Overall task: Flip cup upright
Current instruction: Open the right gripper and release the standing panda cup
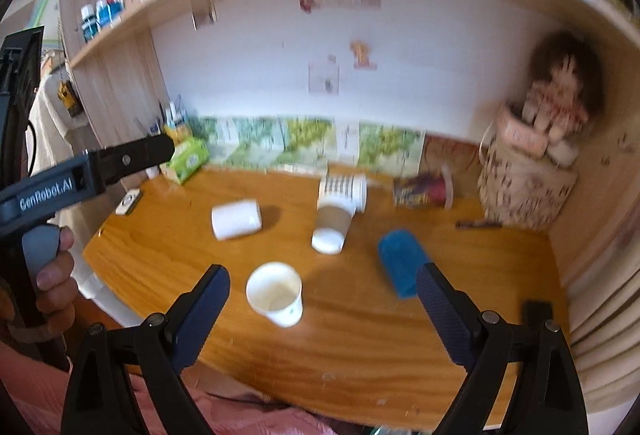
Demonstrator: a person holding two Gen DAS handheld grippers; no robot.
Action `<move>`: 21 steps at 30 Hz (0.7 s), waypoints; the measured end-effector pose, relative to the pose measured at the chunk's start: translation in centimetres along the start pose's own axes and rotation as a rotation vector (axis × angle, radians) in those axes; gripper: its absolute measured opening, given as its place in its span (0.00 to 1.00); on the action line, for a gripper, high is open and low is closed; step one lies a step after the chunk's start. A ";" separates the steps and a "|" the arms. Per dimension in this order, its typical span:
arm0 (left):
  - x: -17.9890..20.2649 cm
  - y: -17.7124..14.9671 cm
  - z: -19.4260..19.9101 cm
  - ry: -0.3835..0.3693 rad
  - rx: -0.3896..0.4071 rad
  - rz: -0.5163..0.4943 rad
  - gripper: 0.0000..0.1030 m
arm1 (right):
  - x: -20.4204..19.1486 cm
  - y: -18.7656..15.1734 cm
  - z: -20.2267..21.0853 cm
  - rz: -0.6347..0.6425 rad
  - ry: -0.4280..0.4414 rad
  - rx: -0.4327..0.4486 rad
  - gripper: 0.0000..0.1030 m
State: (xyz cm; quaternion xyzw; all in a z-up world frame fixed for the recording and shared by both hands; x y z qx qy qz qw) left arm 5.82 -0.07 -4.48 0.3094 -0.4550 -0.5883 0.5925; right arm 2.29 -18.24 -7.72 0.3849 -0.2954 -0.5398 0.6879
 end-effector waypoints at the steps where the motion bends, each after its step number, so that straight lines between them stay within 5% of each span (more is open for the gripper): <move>1: 0.1 0.2 0.3 0.010 0.014 0.000 0.94 | 0.0 0.3 0.1 0.005 -0.009 0.015 0.92; 8: -0.3 0.9 2.6 0.086 0.123 -0.022 1.00 | -0.2 0.8 0.3 -0.081 -0.062 0.083 0.92; 21: -1.3 0.5 2.1 0.107 0.142 -0.085 1.00 | -1.5 0.8 0.0 -0.156 -0.099 0.131 1.00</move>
Point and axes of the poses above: each gripper's, at about its wrist camera, not at the fingertips, and z roughly against the way its jaws point, x to its right, y to its top, the point moved 4 cm from there along -z, roughly the way its jaws point, and after that the axes turned 13 degrees about x, right-handed, at the moved point
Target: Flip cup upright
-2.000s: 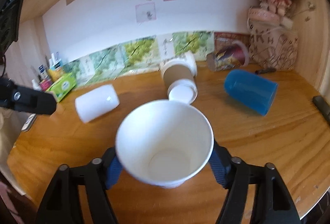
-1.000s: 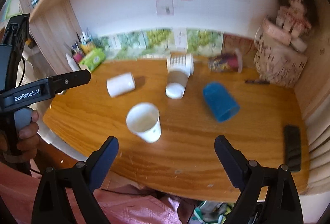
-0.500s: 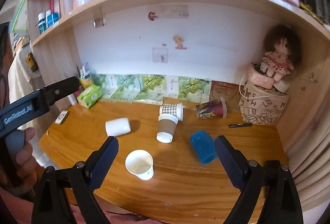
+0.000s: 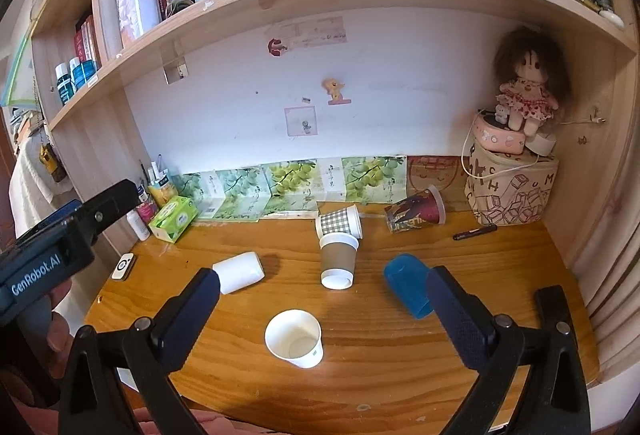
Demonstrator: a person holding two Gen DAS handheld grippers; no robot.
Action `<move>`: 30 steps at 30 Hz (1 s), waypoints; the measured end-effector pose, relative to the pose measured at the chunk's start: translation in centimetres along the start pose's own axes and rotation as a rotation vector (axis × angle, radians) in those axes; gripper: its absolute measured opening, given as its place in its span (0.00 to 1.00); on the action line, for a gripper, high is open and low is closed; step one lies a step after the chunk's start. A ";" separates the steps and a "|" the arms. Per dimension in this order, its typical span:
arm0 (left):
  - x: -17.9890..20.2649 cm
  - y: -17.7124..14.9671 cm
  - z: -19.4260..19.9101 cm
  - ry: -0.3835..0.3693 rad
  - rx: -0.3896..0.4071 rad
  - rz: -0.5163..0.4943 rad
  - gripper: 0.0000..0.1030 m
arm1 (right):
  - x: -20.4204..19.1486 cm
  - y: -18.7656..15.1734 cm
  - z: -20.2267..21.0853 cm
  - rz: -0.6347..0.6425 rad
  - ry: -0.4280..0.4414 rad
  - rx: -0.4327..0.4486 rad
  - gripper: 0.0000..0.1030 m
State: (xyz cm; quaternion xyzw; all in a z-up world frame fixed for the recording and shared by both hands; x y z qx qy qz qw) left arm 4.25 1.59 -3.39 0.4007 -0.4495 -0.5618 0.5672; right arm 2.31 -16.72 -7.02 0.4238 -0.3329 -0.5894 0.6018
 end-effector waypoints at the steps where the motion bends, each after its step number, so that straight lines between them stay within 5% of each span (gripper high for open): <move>1: -0.1 0.0 -0.1 0.000 0.003 -0.002 1.00 | -0.1 0.1 0.0 0.003 -0.005 0.004 1.00; 18: -0.3 2.0 -0.6 0.018 0.131 -0.042 1.00 | -0.2 1.1 -0.6 0.018 -0.101 0.073 1.00; 30: -0.1 2.2 -1.3 0.012 0.124 -0.050 1.00 | -0.2 1.7 -0.7 0.032 -0.113 0.113 1.00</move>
Point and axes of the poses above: each gripper's, at about its wrist camera, not at the fingertips, and z roughly against the way its jaws point, x to its right, y to its top, the point moved 4 cm from there along -z, roughly the way its jaws point, and after that the axes turned 13 degrees about x, right-handed, at the moved point
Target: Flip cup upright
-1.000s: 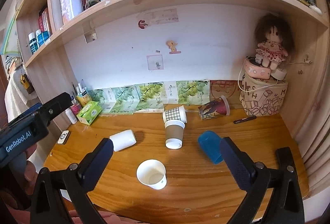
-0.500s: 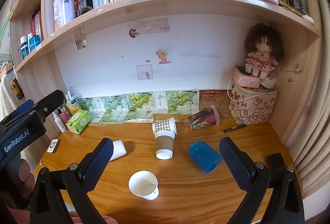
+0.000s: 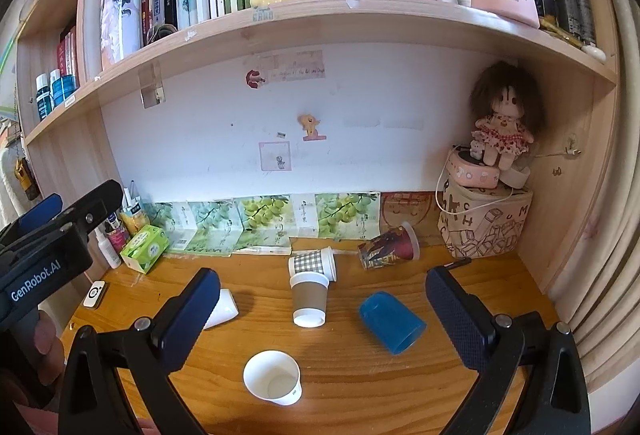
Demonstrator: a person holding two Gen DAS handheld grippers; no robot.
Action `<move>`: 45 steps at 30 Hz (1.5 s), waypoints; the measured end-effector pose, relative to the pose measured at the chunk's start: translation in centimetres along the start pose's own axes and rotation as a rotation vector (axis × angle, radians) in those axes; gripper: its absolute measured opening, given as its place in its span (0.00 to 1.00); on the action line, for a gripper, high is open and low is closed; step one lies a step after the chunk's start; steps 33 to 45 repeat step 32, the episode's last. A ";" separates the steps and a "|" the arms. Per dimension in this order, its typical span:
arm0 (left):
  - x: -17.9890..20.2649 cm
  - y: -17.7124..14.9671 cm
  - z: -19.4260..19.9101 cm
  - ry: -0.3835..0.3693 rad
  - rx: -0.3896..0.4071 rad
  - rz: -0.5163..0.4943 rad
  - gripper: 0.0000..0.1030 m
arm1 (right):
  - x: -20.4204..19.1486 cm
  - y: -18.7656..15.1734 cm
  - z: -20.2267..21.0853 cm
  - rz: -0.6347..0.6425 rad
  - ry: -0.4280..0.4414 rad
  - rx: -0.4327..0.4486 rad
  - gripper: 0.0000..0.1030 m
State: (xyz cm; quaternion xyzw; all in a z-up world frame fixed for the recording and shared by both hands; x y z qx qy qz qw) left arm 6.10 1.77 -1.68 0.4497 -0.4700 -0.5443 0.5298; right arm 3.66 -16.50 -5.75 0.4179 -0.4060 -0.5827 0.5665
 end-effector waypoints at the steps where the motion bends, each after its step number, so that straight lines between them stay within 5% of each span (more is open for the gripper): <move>1: 0.0 0.0 0.0 0.000 -0.002 -0.001 1.00 | 0.0 0.0 0.0 0.000 0.000 0.000 1.00; 45: 0.2 -0.1 1.0 0.029 0.011 -0.008 1.00 | -0.3 0.0 0.2 -0.001 0.033 0.019 1.00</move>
Point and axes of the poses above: each gripper's, at about its wrist camera, not at the fingertips, and z roughly against the way its jaws point, x to its right, y to its top, the point moved 4 cm from there along -z, roughly the way its jaws point, and after that the axes turned 13 degrees about x, right-handed, at the moved point
